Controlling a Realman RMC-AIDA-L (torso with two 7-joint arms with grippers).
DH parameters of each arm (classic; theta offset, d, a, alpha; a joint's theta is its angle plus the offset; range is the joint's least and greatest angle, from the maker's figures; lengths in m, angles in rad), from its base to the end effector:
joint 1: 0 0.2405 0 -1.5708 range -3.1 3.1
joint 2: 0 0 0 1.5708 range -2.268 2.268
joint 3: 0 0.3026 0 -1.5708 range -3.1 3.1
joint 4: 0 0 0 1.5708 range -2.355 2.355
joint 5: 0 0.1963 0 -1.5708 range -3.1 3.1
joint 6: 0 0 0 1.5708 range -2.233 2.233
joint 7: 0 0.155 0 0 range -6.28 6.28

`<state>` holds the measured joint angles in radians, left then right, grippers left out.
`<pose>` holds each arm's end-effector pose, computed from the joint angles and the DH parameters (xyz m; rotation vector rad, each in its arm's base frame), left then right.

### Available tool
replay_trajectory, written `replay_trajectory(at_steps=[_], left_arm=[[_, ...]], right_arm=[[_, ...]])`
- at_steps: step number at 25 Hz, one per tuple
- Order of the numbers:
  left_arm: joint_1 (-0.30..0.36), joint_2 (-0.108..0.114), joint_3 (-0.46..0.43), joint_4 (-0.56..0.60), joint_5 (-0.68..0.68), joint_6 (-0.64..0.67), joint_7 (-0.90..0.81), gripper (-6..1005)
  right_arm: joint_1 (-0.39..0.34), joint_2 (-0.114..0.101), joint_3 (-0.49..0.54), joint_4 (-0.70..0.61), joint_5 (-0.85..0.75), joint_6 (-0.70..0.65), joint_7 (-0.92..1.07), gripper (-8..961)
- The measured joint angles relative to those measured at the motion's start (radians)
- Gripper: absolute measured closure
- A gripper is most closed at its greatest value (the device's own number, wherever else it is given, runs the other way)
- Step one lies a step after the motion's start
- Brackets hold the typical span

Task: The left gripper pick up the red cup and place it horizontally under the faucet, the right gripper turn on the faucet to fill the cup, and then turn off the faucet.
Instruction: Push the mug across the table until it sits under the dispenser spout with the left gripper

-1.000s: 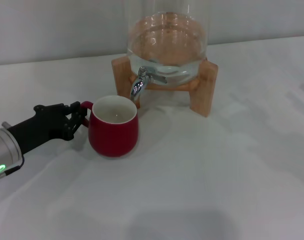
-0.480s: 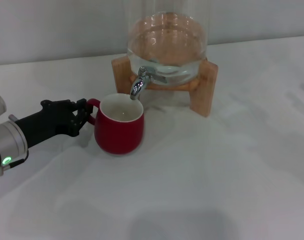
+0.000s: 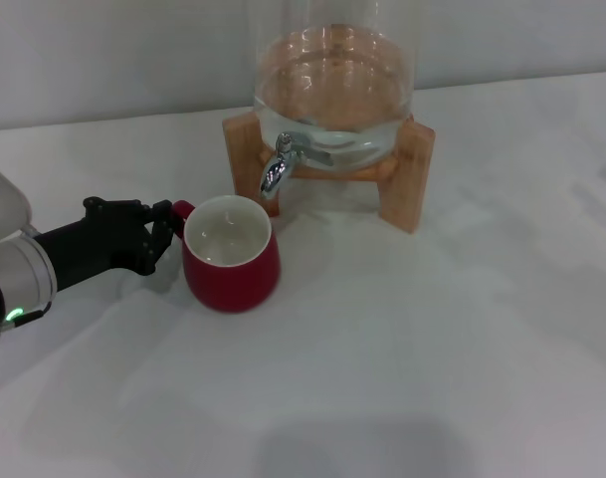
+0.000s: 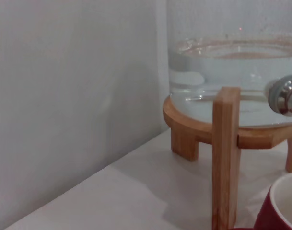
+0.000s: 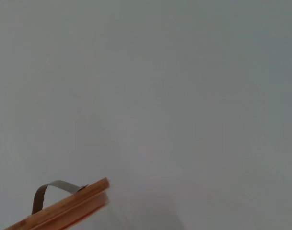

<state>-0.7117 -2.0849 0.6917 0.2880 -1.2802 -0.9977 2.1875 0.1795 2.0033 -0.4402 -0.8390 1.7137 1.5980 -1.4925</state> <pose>-0.2857 0.4102 -0.0856 -2.4909 -0.4274 -0.4156 0.3654 0.2756 0.1369 -1.8479 0.8389 1.1868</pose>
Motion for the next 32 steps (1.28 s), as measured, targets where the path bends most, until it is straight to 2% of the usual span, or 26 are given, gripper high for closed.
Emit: replay_trajectory(at_steps=[32], left_arm=[[-0.036, -0.001, 0.017, 0.011, -0.013, 0.01, 0.004, 891]], right_arm=[[0.006, 0.0, 0.0, 0.031, 0.003, -0.009, -0.02, 295]])
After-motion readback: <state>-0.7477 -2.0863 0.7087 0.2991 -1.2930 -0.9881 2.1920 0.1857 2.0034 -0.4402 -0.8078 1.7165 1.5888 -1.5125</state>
